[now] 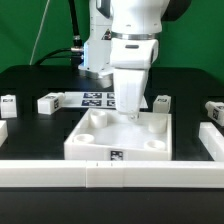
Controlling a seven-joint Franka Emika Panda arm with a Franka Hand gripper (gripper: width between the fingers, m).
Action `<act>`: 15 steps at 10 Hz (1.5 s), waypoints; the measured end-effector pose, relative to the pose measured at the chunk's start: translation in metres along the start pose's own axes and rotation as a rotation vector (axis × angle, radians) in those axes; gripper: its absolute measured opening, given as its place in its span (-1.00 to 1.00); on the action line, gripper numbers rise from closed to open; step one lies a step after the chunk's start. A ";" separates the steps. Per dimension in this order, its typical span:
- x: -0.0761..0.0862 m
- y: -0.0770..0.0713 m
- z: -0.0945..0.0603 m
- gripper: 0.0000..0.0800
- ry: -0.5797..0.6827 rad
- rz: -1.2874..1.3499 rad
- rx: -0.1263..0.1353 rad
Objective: Assemble one leg
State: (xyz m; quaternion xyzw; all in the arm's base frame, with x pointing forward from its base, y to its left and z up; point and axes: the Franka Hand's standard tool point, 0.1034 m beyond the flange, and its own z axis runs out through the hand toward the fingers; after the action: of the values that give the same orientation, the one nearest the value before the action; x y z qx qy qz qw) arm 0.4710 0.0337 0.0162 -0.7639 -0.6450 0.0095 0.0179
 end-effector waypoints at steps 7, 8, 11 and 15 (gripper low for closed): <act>0.004 0.005 0.001 -0.85 -0.012 -0.080 -0.002; 0.012 0.007 0.002 -0.85 -0.013 -0.092 0.000; 0.036 0.022 0.002 -0.85 -0.002 -0.128 -0.014; 0.047 0.024 0.002 -0.85 0.003 -0.125 -0.014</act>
Offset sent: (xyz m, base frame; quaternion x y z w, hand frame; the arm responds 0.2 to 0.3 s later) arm 0.0000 0.0000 0.0000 0.0000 0.0000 0.0000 1.0000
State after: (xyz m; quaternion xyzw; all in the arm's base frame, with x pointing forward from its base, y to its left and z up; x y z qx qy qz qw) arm 0.5019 0.0758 0.0141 -0.7222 -0.6916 0.0028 0.0140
